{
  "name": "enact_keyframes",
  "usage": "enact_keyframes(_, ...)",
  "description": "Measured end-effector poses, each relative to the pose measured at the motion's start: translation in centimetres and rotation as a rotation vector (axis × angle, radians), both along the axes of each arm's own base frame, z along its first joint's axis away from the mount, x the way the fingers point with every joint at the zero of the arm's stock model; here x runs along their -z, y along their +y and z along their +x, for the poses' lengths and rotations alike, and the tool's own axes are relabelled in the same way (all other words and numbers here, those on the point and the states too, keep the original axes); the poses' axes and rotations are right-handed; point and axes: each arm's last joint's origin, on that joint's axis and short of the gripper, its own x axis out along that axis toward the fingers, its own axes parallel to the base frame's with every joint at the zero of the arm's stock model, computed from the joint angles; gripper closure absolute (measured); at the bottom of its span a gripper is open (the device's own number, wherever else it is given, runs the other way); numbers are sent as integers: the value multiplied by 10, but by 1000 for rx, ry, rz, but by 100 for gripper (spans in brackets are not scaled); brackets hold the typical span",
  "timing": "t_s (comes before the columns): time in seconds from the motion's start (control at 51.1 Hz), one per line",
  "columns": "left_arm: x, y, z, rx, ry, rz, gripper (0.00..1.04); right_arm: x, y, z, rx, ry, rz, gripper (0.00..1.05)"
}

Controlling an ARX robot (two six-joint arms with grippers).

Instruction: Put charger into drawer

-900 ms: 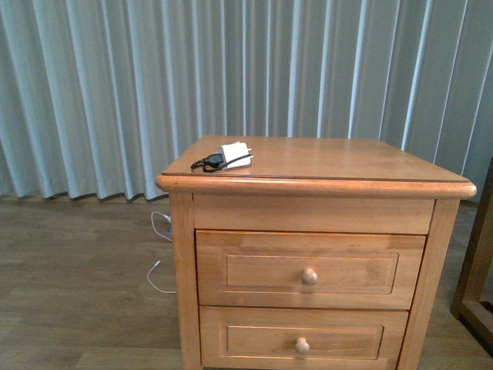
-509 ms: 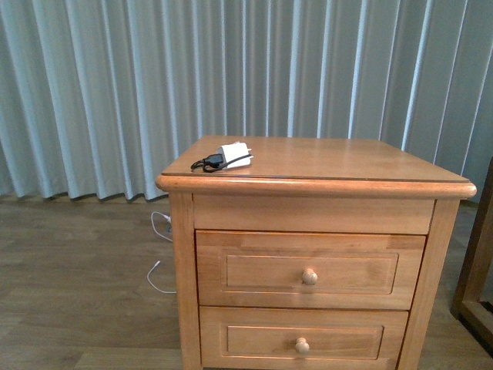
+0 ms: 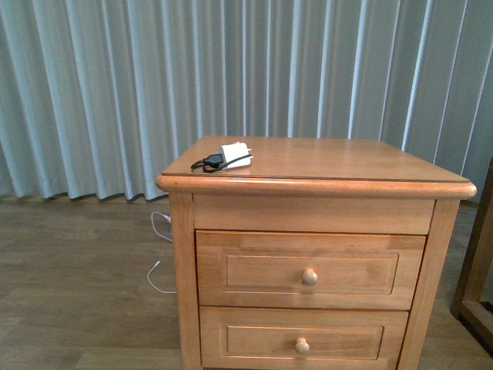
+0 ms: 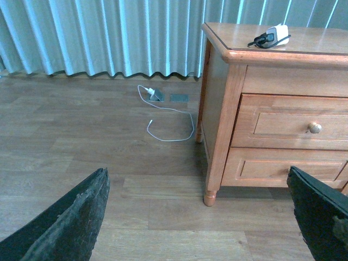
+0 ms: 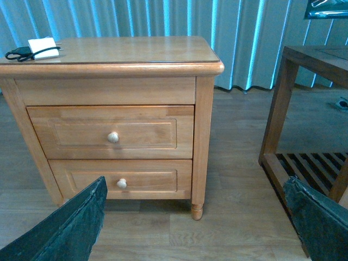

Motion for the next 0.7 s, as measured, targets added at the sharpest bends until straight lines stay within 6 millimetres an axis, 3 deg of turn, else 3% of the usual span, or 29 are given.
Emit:
enact_keyframes(0.176,0,0,0,0,0,0,6,0,0,0,5,1,-1,8)
enact_keyframes(0.293,0,0,0,0,0,0,6,3,0,4,168,141,-24,8)
enact_keyframes(0.372,0,0,0,0,0,0,6,2,2,8,159,199,-23,8)
enact_keyframes(0.704,0,0,0,0,0,0,6,-6,13,47,74,290,-36,8)
